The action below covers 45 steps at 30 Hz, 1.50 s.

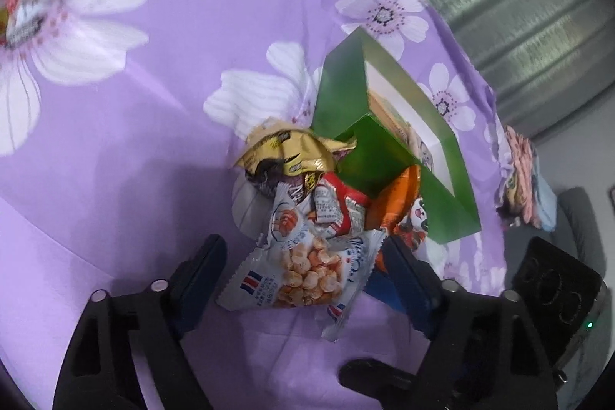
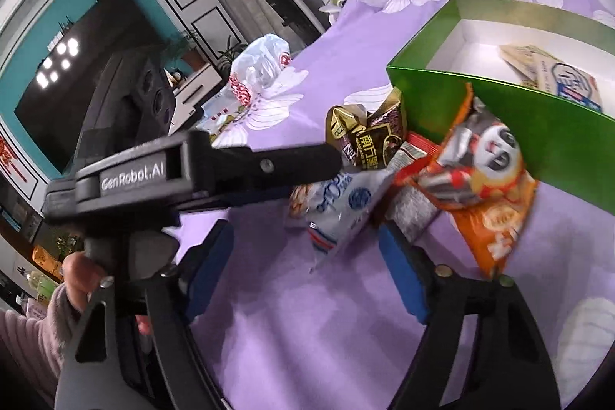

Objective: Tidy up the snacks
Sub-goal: 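Reach the right gripper to the clear peanut snack bag and grasp it, then lift the peanut snack bag and carry it over the green box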

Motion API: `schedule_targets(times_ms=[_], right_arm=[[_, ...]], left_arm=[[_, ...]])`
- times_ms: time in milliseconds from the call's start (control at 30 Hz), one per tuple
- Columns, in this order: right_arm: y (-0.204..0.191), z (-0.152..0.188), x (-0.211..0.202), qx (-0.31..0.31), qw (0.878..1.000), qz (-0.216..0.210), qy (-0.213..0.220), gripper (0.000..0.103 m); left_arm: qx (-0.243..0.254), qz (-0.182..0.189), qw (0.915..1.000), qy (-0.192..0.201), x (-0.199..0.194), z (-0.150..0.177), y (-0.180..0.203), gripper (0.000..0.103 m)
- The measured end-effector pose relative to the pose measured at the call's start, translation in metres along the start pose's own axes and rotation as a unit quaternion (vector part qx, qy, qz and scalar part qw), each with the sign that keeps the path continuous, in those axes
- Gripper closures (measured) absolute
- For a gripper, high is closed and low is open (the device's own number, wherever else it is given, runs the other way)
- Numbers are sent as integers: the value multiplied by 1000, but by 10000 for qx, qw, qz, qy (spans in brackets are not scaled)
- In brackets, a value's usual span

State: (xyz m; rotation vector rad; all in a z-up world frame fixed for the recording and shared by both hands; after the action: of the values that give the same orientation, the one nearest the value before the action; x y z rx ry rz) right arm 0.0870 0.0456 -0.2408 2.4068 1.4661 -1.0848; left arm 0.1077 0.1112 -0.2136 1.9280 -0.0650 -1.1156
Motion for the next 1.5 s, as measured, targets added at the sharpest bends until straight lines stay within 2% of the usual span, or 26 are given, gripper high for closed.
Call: schedule_targets(times_ms=[67, 167, 233, 267, 333, 467, 600, 833, 1200, 1500], right_arm=[[5, -2, 8, 46, 10000, 34, -80, 36], [11, -3, 12, 131, 9998, 43, -115, 45], [14, -1, 13, 142, 9997, 89, -183, 55], [16, 1, 13, 155, 9996, 82, -201, 56], [17, 4, 13, 176, 9996, 40, -210, 58], [16, 8, 11, 176, 9996, 6, -199, 59], [10, 9, 5, 135, 9998, 10, -139, 60], [1, 8, -19, -7, 9997, 225, 18, 60], [5, 5, -69, -152, 9970, 680, 348, 60], [11, 4, -96, -149, 9941, 924, 545, 60]], left_arm=[[-111, 3, 9999, -79, 3, -1, -4, 30], [-164, 72, 9998, -116, 2, 0, -4, 36], [-221, 106, 9996, -162, 3, 2, -5, 40], [-266, 157, 9993, -202, 4, 2, -4, 47], [-274, 187, 9991, -249, 4, 4, -3, 49], [17, -79, 9999, -126, 0, 10, 2, 51], [255, -147, 9996, -31, -7, 17, 8, 52], [555, 90, 9984, 62, -18, 28, 29, 52], [1240, 393, 9913, 193, -26, 49, 81, 52], [1473, 530, 9875, 196, -26, 56, 109, 52]])
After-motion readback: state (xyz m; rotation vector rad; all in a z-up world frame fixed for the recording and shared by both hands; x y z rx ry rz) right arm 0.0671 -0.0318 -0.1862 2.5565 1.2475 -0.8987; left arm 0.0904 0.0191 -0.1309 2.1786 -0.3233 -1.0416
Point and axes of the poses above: each gripper's, at about its wrist camera, not at the fingertips, and x roughly the way its jaws point, y to its right, z to its underside, the point moved 8 cm from there along x, roughly the way its jaws point, and after that the axes turned 14 degrees about -x, right-handed, at the moved point
